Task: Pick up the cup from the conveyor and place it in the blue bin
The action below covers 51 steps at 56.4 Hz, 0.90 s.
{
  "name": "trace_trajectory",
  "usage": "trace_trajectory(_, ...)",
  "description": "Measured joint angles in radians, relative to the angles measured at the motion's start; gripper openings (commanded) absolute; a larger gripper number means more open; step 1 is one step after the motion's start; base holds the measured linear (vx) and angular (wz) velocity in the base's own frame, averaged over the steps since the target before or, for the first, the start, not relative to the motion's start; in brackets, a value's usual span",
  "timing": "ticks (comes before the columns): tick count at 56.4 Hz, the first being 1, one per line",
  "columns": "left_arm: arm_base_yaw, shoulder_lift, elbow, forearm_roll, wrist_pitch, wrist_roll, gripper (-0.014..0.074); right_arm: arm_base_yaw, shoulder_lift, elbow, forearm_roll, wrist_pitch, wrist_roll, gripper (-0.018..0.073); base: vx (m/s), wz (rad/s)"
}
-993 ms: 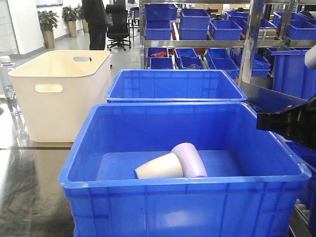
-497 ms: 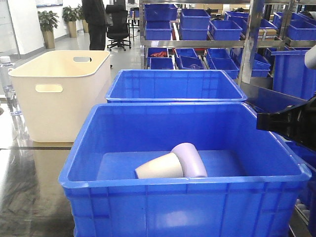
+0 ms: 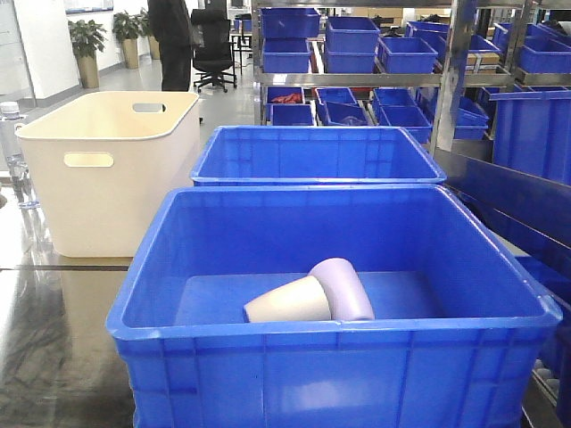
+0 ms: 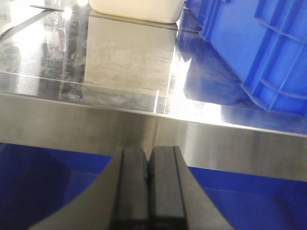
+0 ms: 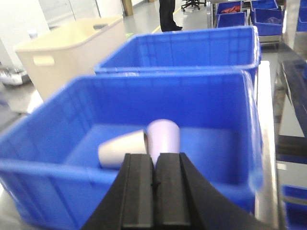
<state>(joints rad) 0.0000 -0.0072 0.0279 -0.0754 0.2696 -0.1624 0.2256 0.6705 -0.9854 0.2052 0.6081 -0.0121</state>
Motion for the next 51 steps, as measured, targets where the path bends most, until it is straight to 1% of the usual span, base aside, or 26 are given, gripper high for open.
trace_trajectory(6,0.0,0.0,0.0,0.0,0.0,0.0,0.0037,-0.007,-0.16,0.202,-0.06,-0.085,-0.055,-0.0011,0.0,0.0)
trace_trajectory(10,0.0,0.0,0.0,0.0,0.0,0.0,0.0037,-0.033,-0.267,0.34,-0.107,-0.207,-0.073,-0.0011,0.0,0.0)
trace_trajectory(13,0.0,0.0,0.0,0.0,0.0,0.0,0.0037,-0.066,-0.343,0.463,-0.137,-0.312,-0.078,-0.0011,0.0,0.0)
trace_trajectory(19,0.0,0.0,0.0,0.0,0.0,0.0,0.0037,-0.146,-0.458,0.663,-0.169,-0.477,-0.08,-0.0011,0.0,0.0)
trace_trajectory(24,0.0,0.0,0.0,0.0,0.0,0.0,0.0037,-0.213,-0.526,0.794,-0.186,-0.538,-0.077,-0.0011,0.0,0.0)
trace_trajectory(32,0.0,0.0,0.0,0.0,0.0,0.0,0.0037,-0.302,-0.642,0.974,-0.193,-0.563,-0.053,-0.0011,0.0,0.0)
trace_trajectory(37,0.0,0.0,0.0,0.0,0.001,0.0,0.0037,-0.335,-0.675,1.012,-0.193,-0.556,-0.025,-0.0009,0.0,0.0)
trace_trajectory(45,0.0,0.0,0.0,0.001,0.001,0.0,0.0037,-0.344,-0.68,1.014,-0.219,-0.473,0.012,-0.0009,0.0,0.0)
trace_trajectory(51,0.0,0.0,0.0,0.001,0.001,0.0,0.0037,-0.345,-0.68,1.014,-0.234,-0.412,0.012,-0.0009,0.0,0.0)
